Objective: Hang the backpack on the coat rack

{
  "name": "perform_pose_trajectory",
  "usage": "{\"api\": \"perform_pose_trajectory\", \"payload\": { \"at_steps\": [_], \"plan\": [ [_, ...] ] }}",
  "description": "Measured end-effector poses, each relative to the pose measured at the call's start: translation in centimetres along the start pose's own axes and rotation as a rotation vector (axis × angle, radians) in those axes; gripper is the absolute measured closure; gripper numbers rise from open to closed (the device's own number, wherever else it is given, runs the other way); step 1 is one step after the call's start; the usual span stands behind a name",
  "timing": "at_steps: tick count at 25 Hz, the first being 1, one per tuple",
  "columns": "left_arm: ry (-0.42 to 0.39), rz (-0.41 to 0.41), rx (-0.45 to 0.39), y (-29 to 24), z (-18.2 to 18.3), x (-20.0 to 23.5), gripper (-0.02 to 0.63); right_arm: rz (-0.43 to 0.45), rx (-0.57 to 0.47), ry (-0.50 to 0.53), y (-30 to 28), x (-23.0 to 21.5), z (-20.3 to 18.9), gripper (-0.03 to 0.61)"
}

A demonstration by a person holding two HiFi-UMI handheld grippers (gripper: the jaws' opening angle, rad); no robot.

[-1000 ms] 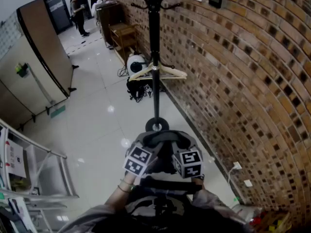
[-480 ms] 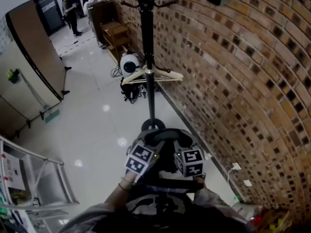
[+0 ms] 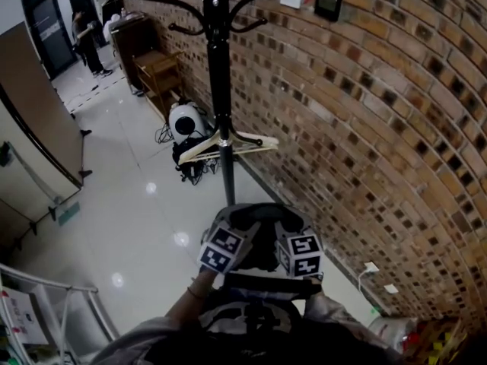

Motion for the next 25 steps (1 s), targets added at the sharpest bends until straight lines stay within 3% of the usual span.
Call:
{"api": "perform_pose_trajectory", "payload": {
  "at_steps": [5, 10, 15, 25],
  "plan": [
    [-0.021, -0.052, -0.005, -2.4, 1.7, 3.5, 0.488, -0.029, -0.007, -0.015, -3.4, -1.2, 2.3, 0.506],
    [-0.074, -0.047, -0.02, -3.8, 2.1, 5.9, 0.488, -0.045, -0.003, 0.005, -5.5, -2.0, 3.0, 0.506],
    [-0.032, -0.032, -0.016, -4.3, 2.4, 7.6, 0.488, -0.031, -0.017, 0.015, -7.5, -2.2, 4.4, 0.506],
    [0.07, 0.102, -0.008, -7.9, 3.5, 9.9, 0.488, 0.14, 0.025, 0.076, -12.1, -5.5, 6.2, 0.506]
  ]
}}
Point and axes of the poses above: the fingertips, and each gripper's own axes: y backward along the fingers, x to its left, z out of its top, the point moved 5 cm from there along y, backward along the fingers, and after that the axes turned 1 degree about -y, right-handed, at the moved point
